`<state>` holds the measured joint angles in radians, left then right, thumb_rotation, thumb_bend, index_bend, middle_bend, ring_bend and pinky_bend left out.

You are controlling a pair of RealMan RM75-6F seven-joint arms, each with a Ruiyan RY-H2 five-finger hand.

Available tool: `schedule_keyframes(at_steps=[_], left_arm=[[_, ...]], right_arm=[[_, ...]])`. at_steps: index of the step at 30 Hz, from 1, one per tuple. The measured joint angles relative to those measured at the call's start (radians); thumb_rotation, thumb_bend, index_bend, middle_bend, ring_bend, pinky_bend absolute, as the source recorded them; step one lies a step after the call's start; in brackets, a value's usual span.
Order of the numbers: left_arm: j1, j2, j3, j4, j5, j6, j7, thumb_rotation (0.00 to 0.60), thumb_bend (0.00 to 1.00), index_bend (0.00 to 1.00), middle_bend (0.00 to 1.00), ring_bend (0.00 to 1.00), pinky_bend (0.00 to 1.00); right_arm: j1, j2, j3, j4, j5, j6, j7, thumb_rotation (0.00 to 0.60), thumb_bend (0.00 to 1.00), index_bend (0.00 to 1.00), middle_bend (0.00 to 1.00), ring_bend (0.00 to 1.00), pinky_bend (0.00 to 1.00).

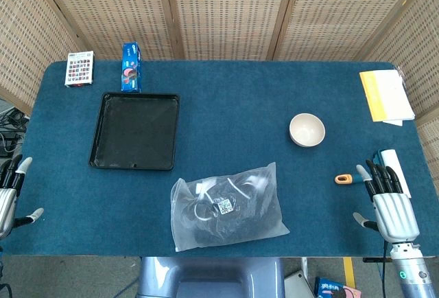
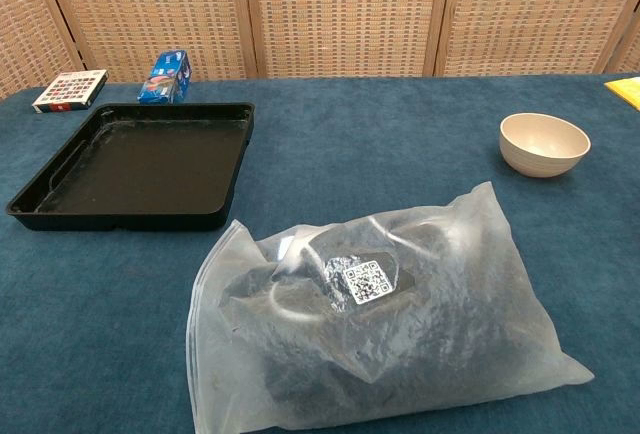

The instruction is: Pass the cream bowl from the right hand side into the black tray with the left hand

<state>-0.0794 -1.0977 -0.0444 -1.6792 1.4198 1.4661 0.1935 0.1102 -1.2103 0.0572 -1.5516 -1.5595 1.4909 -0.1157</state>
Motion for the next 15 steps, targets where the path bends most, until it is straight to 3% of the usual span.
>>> schedule_keyframes(at_steps=[8, 15], left_arm=[[0.004, 0.003, -0.010, -0.007, -0.016, 0.009, 0.007, 0.600, 0.00, 0.00, 0.00, 0.00, 0.00], [0.000, 0.001, -0.014, -0.003, -0.026, 0.002, 0.018, 0.600, 0.00, 0.00, 0.00, 0.00, 0.00]], right_arm=[[0.040, -0.028, 0.028, 0.002, -0.018, -0.006, -0.003, 0.600, 0.15, 0.16, 0.00, 0.00, 0.00], [0.169, -0.054, 0.109, -0.051, 0.019, -0.135, -0.109, 0.600, 0.15, 0.32, 0.02, 0.00, 0.05]])
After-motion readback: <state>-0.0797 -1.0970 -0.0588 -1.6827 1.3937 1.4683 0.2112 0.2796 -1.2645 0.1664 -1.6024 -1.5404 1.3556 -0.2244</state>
